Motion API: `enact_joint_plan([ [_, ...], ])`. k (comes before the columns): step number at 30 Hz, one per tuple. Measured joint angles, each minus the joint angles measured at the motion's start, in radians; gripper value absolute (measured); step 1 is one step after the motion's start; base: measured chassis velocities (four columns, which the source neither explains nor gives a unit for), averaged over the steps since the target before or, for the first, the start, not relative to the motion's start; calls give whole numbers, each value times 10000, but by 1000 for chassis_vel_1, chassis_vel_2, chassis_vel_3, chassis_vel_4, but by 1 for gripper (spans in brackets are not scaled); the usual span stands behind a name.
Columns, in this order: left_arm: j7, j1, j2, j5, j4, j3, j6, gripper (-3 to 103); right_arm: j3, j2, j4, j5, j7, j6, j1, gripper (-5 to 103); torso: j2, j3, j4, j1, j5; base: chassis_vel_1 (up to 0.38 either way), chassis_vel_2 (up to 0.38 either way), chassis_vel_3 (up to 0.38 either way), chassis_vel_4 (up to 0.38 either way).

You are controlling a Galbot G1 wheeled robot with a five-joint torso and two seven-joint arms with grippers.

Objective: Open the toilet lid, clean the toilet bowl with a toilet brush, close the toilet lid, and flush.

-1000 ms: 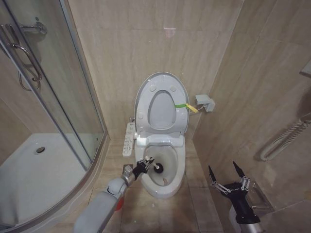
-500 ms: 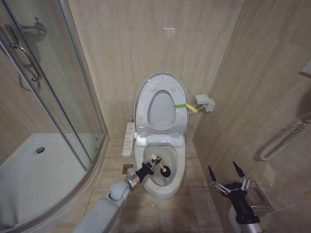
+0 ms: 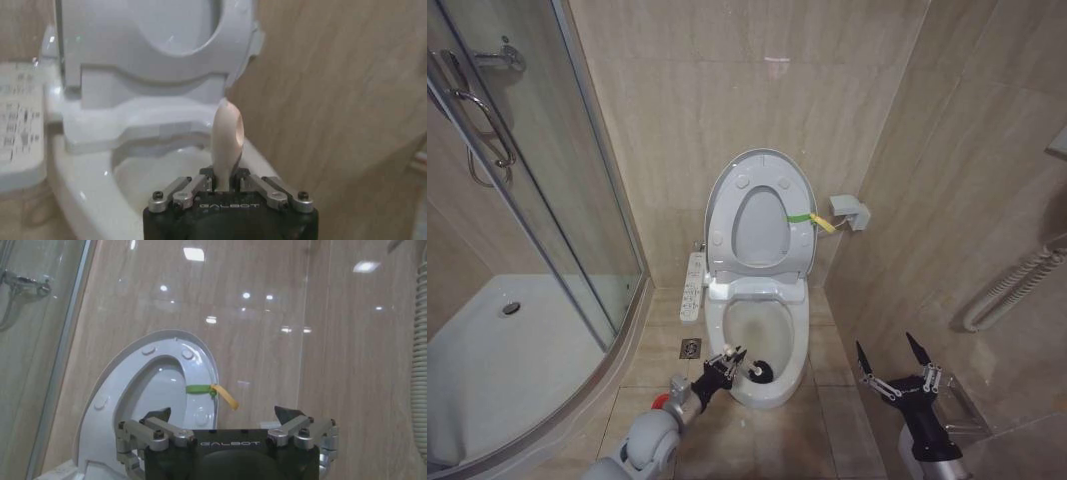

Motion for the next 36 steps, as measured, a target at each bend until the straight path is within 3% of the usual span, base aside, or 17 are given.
enact_joint_plan([
  [4, -80, -572, -496, 78, 1323, 184, -60, 18, 0, 0, 0, 0, 1, 0, 0, 100, -1, 1, -2, 1, 0, 0, 0, 0, 0],
  [7, -105, -687, -617, 99, 1557, 222, -111, 18, 0, 0, 0, 0, 1, 0, 0, 100, -2, 1, -2, 2, -1, 0, 0, 0, 0],
  [17, -229, -82, 97, 47, -289, -129, -195, 18, 0, 0, 0, 0, 0, 0, 0, 100, -2, 1, 0, 1, 0, 0, 0, 0, 0],
  [21, -706, 530, 635, -441, -1714, -361, 110, 18, 0, 0, 0, 0, 0, 0, 0, 100, -1, 1, 1, 1, 3, 0, 0, 0, 0],
  [27, -727, 955, 184, -543, -1990, -657, -493, 18, 0, 0, 0, 0, 0, 0, 0, 100, -1, 0, 2, 1, -1, 0, 0, 0, 0],
  [30, -557, 1164, -357, 18, -1808, -977, -827, 18, 0, 0, 0, 0, 0, 0, 0, 100, -2, 1, -1, 1, -1, 0, 0, 0, 0],
  [36, -504, 1777, -397, 142, -2229, -1439, -918, 18, 0, 0, 0, 0, 1, 0, 0, 100, -1, 1, 0, 1, 0, 0, 0, 0, 0],
])
